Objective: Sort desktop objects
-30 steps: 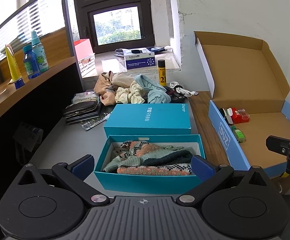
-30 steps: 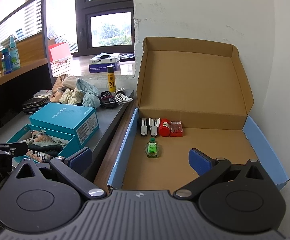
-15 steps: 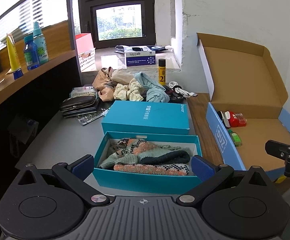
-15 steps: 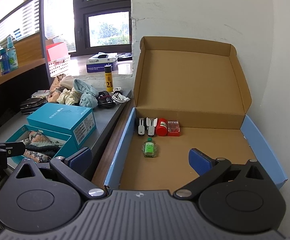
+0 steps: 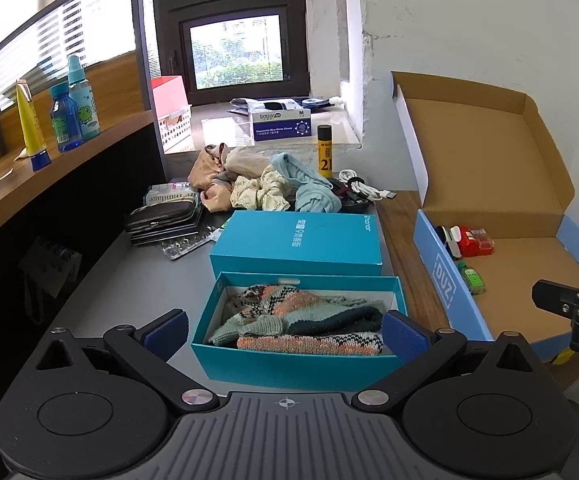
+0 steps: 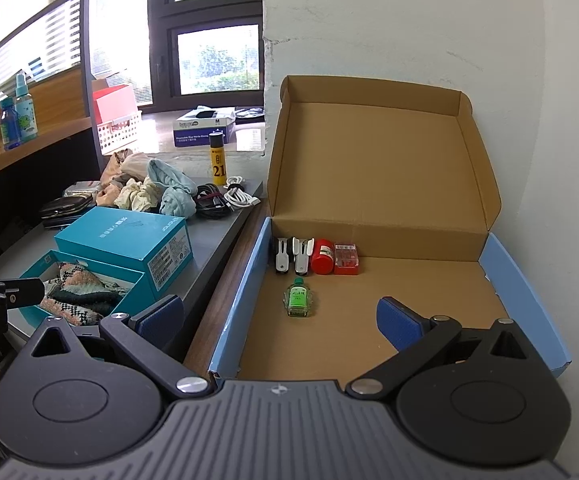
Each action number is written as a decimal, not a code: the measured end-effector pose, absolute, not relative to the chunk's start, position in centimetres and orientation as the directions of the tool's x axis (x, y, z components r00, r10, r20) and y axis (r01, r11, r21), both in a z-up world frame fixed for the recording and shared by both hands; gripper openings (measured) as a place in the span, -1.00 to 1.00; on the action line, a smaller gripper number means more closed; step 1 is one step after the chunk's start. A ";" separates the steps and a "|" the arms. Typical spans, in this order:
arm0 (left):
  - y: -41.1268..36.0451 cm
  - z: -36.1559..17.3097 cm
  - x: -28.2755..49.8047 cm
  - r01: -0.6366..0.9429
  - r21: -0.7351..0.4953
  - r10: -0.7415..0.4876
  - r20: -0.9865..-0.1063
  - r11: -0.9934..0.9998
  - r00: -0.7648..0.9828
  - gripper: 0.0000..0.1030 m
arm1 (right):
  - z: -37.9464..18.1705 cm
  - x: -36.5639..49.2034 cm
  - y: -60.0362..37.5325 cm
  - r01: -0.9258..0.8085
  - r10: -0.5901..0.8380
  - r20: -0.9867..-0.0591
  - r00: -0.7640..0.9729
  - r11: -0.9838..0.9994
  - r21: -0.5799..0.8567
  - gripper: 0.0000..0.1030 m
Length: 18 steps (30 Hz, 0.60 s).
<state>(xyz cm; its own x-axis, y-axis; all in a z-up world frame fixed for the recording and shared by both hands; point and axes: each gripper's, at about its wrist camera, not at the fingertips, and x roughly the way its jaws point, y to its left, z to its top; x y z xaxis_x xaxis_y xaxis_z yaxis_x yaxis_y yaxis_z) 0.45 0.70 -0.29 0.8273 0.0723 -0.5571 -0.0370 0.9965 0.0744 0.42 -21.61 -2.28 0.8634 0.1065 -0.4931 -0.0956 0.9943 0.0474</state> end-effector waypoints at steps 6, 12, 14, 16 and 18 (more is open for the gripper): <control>0.4 -0.4 -0.2 -0.044 0.075 0.078 -0.559 0.996 0.826 1.00 | -2.2 0.4 -21.6 -0.097 0.107 -0.493 0.863 0.994 0.045 1.00; 1.9 0.4 1.0 -0.032 0.071 0.066 -0.564 0.997 0.823 1.00 | -2.2 0.5 -21.5 -0.098 0.105 -0.498 0.861 0.994 0.041 1.00; 2.0 0.3 0.9 -0.037 0.070 0.070 -0.564 0.997 0.822 1.00 | -2.2 0.5 -21.5 -0.098 0.105 -0.499 0.860 0.994 0.040 1.00; 2.1 0.3 0.8 -0.042 0.070 0.074 -0.565 0.997 0.822 1.00 | -2.2 0.5 -21.4 -0.098 0.104 -0.501 0.859 0.994 0.038 1.00; 2.2 0.3 0.6 -0.049 0.075 0.083 -0.566 0.996 0.820 1.00 | -2.2 0.5 -21.4 -0.098 0.104 -0.502 0.858 0.994 0.037 1.00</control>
<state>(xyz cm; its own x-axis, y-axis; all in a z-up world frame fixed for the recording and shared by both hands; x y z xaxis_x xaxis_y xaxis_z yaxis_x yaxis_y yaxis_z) 0.65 2.16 0.26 0.8204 0.0832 -0.5656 -0.0491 0.9960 0.0753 0.54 -21.39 -2.23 0.8584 0.1038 -0.5023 -0.0985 0.9944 0.0371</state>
